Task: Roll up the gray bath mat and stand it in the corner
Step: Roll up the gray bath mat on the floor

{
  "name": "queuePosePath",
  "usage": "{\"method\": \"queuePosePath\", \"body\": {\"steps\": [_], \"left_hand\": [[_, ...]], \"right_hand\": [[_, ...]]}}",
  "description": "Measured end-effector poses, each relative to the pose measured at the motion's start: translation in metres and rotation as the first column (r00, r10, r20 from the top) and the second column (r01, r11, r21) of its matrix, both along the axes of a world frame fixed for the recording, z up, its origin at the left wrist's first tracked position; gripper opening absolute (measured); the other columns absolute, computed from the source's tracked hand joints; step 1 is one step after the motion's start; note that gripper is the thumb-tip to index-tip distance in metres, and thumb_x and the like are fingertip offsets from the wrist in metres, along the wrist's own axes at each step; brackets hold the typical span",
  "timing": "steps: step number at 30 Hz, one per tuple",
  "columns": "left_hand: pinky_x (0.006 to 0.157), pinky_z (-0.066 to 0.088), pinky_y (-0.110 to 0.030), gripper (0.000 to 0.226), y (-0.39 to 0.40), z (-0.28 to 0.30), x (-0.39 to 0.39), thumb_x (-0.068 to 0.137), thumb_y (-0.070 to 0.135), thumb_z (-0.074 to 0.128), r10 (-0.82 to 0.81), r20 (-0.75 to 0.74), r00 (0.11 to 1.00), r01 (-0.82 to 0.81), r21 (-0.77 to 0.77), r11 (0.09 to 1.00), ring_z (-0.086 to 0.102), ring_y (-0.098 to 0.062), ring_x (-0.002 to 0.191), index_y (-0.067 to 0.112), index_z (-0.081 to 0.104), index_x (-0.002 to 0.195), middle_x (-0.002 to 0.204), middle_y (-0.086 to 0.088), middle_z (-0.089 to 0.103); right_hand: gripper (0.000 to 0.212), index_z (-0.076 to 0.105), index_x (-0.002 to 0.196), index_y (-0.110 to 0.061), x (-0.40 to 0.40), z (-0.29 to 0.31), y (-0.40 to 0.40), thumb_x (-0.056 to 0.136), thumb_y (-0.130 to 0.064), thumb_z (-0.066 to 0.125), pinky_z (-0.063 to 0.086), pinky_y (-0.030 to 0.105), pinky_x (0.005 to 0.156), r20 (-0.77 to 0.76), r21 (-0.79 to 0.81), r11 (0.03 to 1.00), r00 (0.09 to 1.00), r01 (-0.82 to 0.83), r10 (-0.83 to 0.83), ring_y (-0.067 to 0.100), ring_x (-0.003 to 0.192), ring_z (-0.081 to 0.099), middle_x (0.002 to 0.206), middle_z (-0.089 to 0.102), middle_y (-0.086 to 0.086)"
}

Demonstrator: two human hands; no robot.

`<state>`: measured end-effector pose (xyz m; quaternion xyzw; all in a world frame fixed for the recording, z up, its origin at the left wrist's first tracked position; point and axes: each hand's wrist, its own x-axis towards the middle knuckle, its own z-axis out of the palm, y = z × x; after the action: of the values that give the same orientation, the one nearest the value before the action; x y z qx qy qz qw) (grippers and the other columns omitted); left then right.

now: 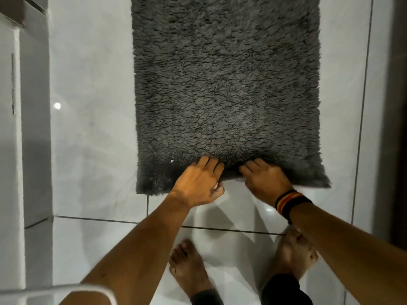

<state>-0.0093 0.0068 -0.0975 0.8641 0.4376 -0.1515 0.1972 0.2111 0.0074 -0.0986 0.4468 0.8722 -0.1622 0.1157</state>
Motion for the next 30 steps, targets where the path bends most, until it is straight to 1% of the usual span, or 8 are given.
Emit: {"method": "queuePosePath", "body": {"steps": [4,7,13,17,19,22,27,30], "left_hand": [[0.083,0.058,-0.043,0.035,0.012,0.005,-0.005,0.107,0.04,0.047,0.289,0.086,0.953,-0.276,-0.137,0.951,0.064,-0.03,0.107,0.015,0.07,0.116,0.115,-0.009,0.067],[0.084,0.055,-0.04,0.029,0.036,0.005,-0.007,0.107,0.035,0.052,0.522,-0.012,0.853,-0.508,-0.253,0.823,0.068,-0.039,0.097,0.018,0.073,0.117,0.114,-0.016,0.063],[0.079,0.048,-0.039,0.065,0.057,0.011,-0.003,0.089,0.08,0.048,0.398,0.008,0.917,-0.378,-0.298,0.876,0.066,-0.033,0.099,0.022,0.073,0.105,0.097,-0.011,0.074],[0.086,0.05,-0.038,0.053,0.05,0.01,-0.005,0.097,0.064,0.054,0.36,0.011,0.933,-0.343,-0.274,0.898,0.065,-0.033,0.113,0.017,0.072,0.115,0.114,-0.011,0.075],[0.088,0.05,-0.038,0.048,0.058,0.007,-0.001,0.098,0.06,0.057,0.468,-0.061,0.882,-0.457,-0.356,0.815,0.067,-0.035,0.111,0.018,0.073,0.115,0.113,-0.015,0.075],[0.093,0.049,-0.041,0.049,0.077,0.007,0.004,0.096,0.061,0.06,0.507,-0.19,0.841,-0.531,-0.472,0.704,0.066,-0.036,0.113,0.017,0.073,0.114,0.115,-0.015,0.073],[0.097,0.05,-0.043,0.053,0.081,0.005,0.004,0.095,0.061,0.061,0.521,-0.204,0.829,-0.545,-0.506,0.668,0.065,-0.036,0.113,0.013,0.071,0.115,0.117,-0.015,0.071],[0.093,0.049,-0.042,0.053,0.064,0.005,0.004,0.096,0.06,0.059,0.49,-0.112,0.864,-0.497,-0.346,0.796,0.064,-0.034,0.114,0.015,0.071,0.122,0.119,-0.014,0.072]], "right_hand": [[0.047,0.051,0.141,-0.025,0.017,0.015,0.038,0.095,-0.024,0.061,0.058,0.048,0.079,-0.024,-0.412,0.888,0.971,0.206,-0.236,0.039,0.094,0.069,0.109,0.073,0.018],[0.049,0.051,0.14,-0.028,0.014,0.022,0.036,0.094,-0.029,0.066,0.057,0.048,0.084,-0.082,-0.399,0.862,0.924,0.314,-0.375,0.039,0.1,0.069,0.121,0.071,0.014],[0.033,0.073,0.117,-0.015,0.022,0.002,0.04,0.088,-0.03,0.076,0.05,0.039,0.093,-0.005,-0.575,0.569,0.693,0.588,-0.721,0.034,0.106,0.067,0.114,0.075,0.016],[0.02,0.075,0.102,-0.011,0.027,0.002,0.073,0.084,-0.016,0.08,0.05,0.025,0.077,0.071,-0.799,0.386,0.709,0.462,-0.702,0.033,0.096,0.066,0.094,0.073,0.016],[0.021,0.073,0.104,-0.012,0.023,0.005,0.081,0.086,-0.02,0.079,0.049,0.029,0.072,0.035,-0.739,0.5,0.767,0.451,-0.641,0.035,0.093,0.067,0.094,0.072,0.013],[0.035,0.064,0.122,-0.015,0.007,0.013,0.056,0.089,-0.021,0.072,0.049,0.045,0.081,-0.042,-0.085,0.94,0.942,0.329,-0.333,0.035,0.096,0.06,0.111,0.066,0.012],[0.057,0.058,0.133,-0.007,-0.012,0.011,-0.001,0.083,-0.03,0.074,0.046,0.049,0.091,0.05,0.036,0.989,0.988,0.146,-0.148,0.037,0.107,0.058,0.125,0.062,0.017],[0.033,0.062,0.121,-0.008,-0.022,0.008,0.011,0.089,-0.011,0.061,0.051,0.047,0.086,0.072,0.051,0.984,0.982,0.172,-0.175,0.037,0.099,0.061,0.112,0.066,0.016]]}}
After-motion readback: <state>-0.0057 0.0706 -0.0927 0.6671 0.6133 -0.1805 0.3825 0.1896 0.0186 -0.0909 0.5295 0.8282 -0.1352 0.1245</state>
